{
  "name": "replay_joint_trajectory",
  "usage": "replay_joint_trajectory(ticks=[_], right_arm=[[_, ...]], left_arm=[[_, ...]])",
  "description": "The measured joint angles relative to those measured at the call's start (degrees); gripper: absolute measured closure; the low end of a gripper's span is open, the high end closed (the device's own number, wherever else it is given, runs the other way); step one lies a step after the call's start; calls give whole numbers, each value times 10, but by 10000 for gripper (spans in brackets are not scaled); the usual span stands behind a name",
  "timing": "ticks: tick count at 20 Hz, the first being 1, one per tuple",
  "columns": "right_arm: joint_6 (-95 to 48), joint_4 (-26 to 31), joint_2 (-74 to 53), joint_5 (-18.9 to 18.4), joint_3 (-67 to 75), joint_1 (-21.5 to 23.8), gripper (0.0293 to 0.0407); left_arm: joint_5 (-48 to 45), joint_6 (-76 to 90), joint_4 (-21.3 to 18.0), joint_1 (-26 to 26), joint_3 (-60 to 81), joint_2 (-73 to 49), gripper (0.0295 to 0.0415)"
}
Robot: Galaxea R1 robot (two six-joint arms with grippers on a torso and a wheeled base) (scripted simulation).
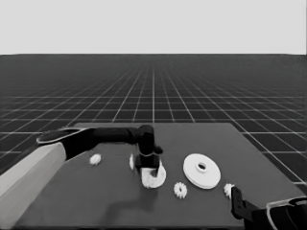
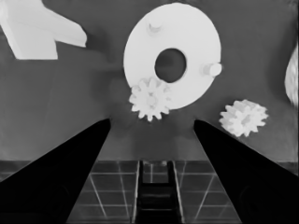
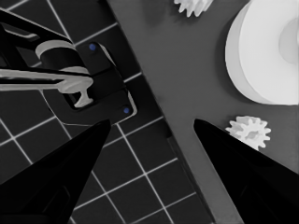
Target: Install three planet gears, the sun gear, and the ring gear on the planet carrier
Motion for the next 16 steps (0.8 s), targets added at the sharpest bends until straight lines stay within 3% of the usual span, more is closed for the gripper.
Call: replay_joint_trajectory(ticks=[6, 7, 8, 9, 12, 16], right_arm=[[0, 0, 0, 0, 0, 0, 315], [0, 0, 0, 0, 0, 0, 315], [0, 0, 0, 0, 0, 0, 315], [0, 0, 0, 0, 0, 0, 315], [0, 0, 0, 0, 0, 0, 315], [0, 0, 0, 0, 0, 0, 315]], left_arm=[[0, -2, -12, -12, 3, 0, 326], [-31, 146, -30, -26, 53, -105, 324], [-50, 275, -46, -35, 23, -251, 325], [-61, 384, -59, -38, -66, -300, 325], [-69, 529, -77, -40, -242, -289, 326], [-71, 568, -82, -39, -297, -272, 326]])
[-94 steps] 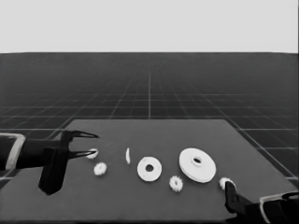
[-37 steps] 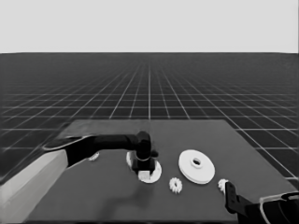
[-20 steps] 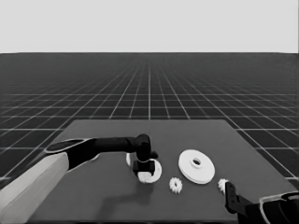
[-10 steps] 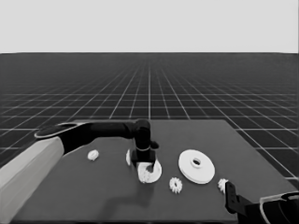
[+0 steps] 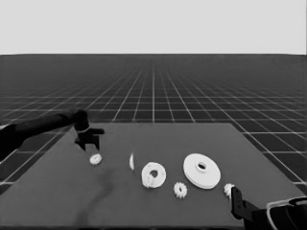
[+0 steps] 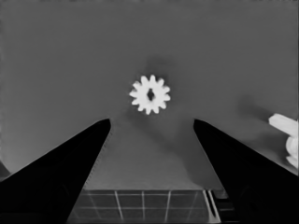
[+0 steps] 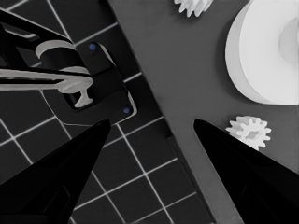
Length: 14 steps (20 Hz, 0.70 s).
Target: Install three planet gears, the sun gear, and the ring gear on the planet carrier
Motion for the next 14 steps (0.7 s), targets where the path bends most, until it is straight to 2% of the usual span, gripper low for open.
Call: replay_joint_trajectory(ticks=[1, 3, 10, 12, 14], right_arm=[[0, 0, 0, 0, 0, 0, 315], [0, 0, 0, 0, 0, 0, 315], [0, 0, 0, 0, 0, 0, 315], [0, 0, 0, 0, 0, 0, 315], [0, 0, 0, 0, 0, 0, 315]], left_arm=[[-36, 13, 20, 37, -30, 14, 326], [-72, 35, 33, 80, -78, 37, 326], [-91, 51, 36, 97, -113, 54, 327], [-92, 52, 37, 97, -115, 53, 396], [-91, 52, 37, 97, -115, 53, 398]])
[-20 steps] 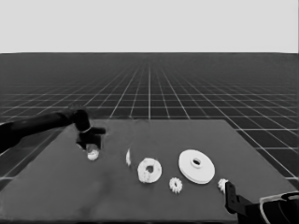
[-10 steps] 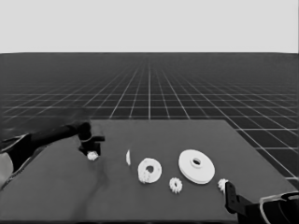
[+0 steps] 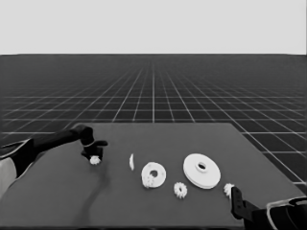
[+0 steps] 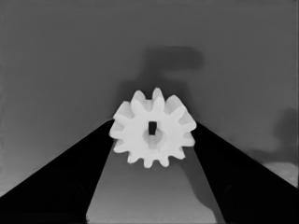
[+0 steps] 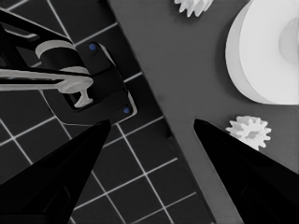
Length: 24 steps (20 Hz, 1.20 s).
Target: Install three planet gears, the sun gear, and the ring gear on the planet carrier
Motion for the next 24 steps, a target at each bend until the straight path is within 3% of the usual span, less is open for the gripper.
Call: replay_joint_trajectory(ticks=[6, 9, 16, 17, 18, 20, 24], right_arm=[[0, 0, 0, 0, 0, 0, 315], [0, 0, 0, 0, 0, 0, 315], [0, 0, 0, 0, 0, 0, 315], [0, 0, 0, 0, 0, 0, 315], [0, 0, 0, 0, 0, 0, 315], [0, 0, 0, 0, 0, 0, 315], [0, 0, 0, 0, 0, 0, 315]], left_arm=[[0, 0, 0, 0, 0, 0, 398], [73, -45, -25, -76, 101, -48, 398], [91, -46, -37, -97, 107, -50, 398], [108, -283, -3, -95, 269, -35, 398], [124, -394, 7, -93, 305, 71, 398], [132, -433, 6, -91, 225, 216, 398], [131, -420, 5, -91, 143, 288, 398]])
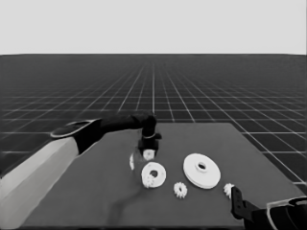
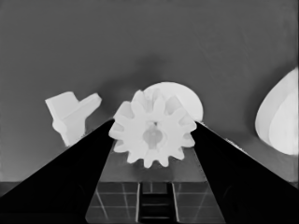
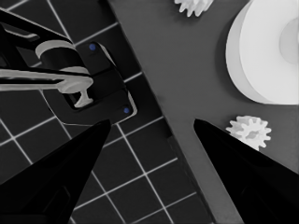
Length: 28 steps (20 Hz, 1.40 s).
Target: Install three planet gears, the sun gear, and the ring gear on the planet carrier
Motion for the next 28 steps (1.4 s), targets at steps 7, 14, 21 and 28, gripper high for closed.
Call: replay_joint_trajectory(ticks=[7, 14, 21, 28], right_arm=[[0, 0, 0, 0, 0, 0, 315], [0, 0, 0, 0, 0, 0, 315], [0, 0, 0, 0, 0, 0, 315], [0, 0, 0, 0, 0, 0, 315]], left_arm=[[-39, 39, 66, 77, -78, 30, 398], [-43, 42, 70, 82, -85, 32, 339], [-43, 42, 71, 82, -85, 32, 326], [-2, 4, 3, 3, -15, 9, 326]])
